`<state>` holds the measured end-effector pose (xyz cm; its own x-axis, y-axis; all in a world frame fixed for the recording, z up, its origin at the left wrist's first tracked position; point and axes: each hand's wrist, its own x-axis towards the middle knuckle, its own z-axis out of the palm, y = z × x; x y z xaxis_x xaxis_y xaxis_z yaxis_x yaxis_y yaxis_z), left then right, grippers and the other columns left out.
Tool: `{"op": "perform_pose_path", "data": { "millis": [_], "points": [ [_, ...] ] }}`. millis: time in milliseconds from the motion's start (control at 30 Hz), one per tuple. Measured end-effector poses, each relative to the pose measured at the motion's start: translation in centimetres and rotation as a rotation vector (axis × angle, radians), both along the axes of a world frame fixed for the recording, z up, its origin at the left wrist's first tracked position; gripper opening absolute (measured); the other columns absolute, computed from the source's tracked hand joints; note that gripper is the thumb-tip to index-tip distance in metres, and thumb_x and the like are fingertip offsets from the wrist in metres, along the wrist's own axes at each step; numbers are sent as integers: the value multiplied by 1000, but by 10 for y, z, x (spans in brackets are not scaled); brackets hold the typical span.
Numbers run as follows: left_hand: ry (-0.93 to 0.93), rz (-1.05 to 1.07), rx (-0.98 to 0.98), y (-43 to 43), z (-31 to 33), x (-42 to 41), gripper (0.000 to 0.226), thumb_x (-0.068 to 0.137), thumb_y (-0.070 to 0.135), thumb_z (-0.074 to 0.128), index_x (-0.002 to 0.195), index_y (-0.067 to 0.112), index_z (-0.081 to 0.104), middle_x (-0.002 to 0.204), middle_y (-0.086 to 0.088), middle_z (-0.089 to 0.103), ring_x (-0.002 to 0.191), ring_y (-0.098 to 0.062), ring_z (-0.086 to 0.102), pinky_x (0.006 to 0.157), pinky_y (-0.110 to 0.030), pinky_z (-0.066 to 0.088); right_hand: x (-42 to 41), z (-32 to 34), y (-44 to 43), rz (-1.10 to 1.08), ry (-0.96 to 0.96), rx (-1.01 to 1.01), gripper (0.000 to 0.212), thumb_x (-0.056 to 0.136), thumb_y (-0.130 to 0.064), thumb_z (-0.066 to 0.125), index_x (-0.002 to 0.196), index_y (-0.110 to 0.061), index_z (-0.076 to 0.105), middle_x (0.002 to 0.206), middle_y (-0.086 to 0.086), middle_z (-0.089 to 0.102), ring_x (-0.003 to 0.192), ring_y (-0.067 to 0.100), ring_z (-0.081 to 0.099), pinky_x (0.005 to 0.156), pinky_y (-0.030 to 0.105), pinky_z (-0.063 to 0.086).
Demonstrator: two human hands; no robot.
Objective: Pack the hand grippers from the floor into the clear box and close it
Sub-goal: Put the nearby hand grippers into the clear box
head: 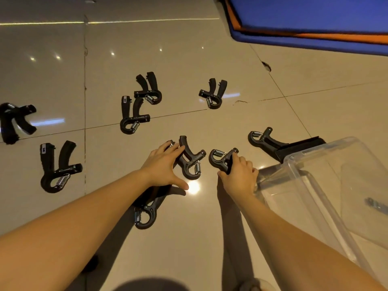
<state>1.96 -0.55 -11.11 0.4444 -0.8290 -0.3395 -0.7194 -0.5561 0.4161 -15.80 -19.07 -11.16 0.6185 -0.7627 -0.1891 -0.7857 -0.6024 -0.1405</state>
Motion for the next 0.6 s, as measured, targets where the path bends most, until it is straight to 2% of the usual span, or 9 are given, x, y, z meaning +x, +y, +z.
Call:
{"op": "perform_pose_path", "data": {
  "millis": [67,167,233,267,333,367,467,533,600],
  "points": [
    [-54,-11,22,8,2,1,133,55,90,65,162,28,13,168,3,14,153,-22,7,121,-48,15,-5,-2,6,8,-29,14,67,89,-48,69,144,-19,44,134,4,56,124,28,48,101,47,38],
    [-176,52,-29,10,5,-1,119,61,85,65,157,26,26,154,1,39,138,-24,31,111,-44,28,-12,-3,13,-9,-75,48,66,87,-46,71,142,-19,47,131,3,58,121,27,49,99,45,40],
    [-259,105,-103,1,6,-2,104,67,74,71,152,26,35,148,0,45,132,-23,37,108,-42,30,-17,-2,17,-31,-96,70,68,86,-45,74,143,-19,48,129,2,59,121,27,50,98,44,40],
    [-271,119,-130,-6,6,-2,102,68,70,74,152,24,36,150,-2,43,135,-24,35,111,-43,28,-20,-2,19,-39,-109,77,68,85,-45,74,143,-19,48,128,2,59,121,27,50,97,44,40],
    [-232,107,-119,-21,4,1,106,69,64,79,155,20,33,158,-3,37,145,-26,28,120,-47,19,-24,-3,19,-50,-125,88,68,85,-46,75,142,-19,49,126,1,60,121,27,50,98,44,40],
    [-198,100,-94,-27,3,2,106,69,62,80,155,19,33,156,-3,40,146,-26,30,122,-48,16,-26,-3,19,-54,-132,96,69,85,-46,75,142,-19,49,126,1,60,121,27,50,99,44,40],
    [-181,128,-94,-33,-3,0,91,72,56,81,146,20,44,132,-1,60,123,-24,50,111,-41,31,-31,-4,19,-77,-162,121,70,84,-46,76,143,-18,50,125,2,59,121,26,50,100,43,40],
    [-154,178,-144,-31,-8,-6,87,76,50,82,148,19,44,128,-1,60,116,-23,51,102,-37,37,-32,-3,22,-85,-208,139,69,84,-44,77,142,-16,51,123,3,59,118,26,51,98,41,42],
    [-96,227,-191,-29,-12,-11,87,79,44,82,151,17,42,129,-3,58,118,-24,49,101,-36,39,-33,-2,26,-85,-267,171,67,83,-42,79,138,-15,53,119,4,58,112,27,54,94,40,45]
  ]
}}
